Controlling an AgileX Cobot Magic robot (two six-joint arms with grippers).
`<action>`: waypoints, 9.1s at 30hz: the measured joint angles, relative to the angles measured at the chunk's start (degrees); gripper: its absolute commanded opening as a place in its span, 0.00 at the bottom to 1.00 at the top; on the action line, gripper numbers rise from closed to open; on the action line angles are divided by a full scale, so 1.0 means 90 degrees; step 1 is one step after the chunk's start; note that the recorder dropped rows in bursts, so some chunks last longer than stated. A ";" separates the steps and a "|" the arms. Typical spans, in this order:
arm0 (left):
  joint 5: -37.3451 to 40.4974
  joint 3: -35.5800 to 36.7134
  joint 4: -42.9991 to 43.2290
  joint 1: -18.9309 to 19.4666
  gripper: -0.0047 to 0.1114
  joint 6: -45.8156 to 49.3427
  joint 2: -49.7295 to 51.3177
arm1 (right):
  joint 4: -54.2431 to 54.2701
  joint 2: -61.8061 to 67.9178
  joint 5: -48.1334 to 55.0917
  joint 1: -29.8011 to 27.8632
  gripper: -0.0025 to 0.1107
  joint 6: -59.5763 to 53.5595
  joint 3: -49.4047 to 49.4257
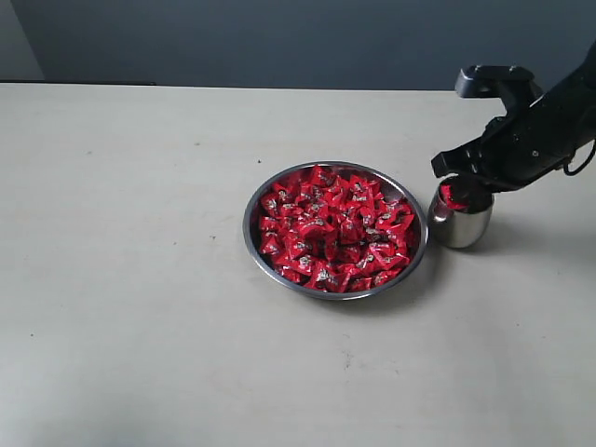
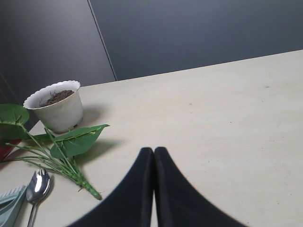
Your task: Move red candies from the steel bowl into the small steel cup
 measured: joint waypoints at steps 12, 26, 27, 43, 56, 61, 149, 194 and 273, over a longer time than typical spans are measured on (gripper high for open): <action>0.0000 0.0000 0.0000 0.0000 0.04 0.0000 0.0000 | -0.0233 0.0090 -0.0293 -0.0025 0.03 0.0025 0.0000; 0.0000 0.0000 0.0000 0.0000 0.04 0.0000 0.0000 | -0.0578 0.0036 -0.0268 -0.0025 0.43 0.0041 0.0000; 0.0000 0.0000 0.0000 0.0000 0.04 0.0000 0.0000 | -0.0577 0.0036 -0.0269 -0.0025 0.42 0.0041 0.0000; 0.0000 0.0000 0.0000 0.0000 0.04 0.0000 0.0000 | 0.1529 0.0363 -0.0032 0.1789 0.48 -0.1221 -0.0727; 0.0000 0.0000 0.0000 0.0000 0.04 0.0000 0.0000 | 0.0928 0.1859 0.0217 0.2171 0.49 -0.0608 -0.1892; 0.0000 0.0000 0.0000 0.0000 0.04 0.0000 0.0000 | 0.0912 0.2084 0.0345 0.2171 0.17 -0.0561 -0.1892; 0.0000 0.0000 0.0000 0.0000 0.04 0.0000 0.0000 | -0.0408 0.0442 0.1222 0.1065 0.02 0.0593 -0.2091; 0.0000 0.0000 0.0000 0.0000 0.04 0.0000 0.0000 | 0.1093 0.0848 0.0416 0.1976 0.45 -0.0415 -0.0890; 0.0000 0.0000 0.0000 0.0000 0.04 0.0000 0.0000 | 0.0945 0.1040 0.0270 0.1902 0.43 -0.0267 -0.1104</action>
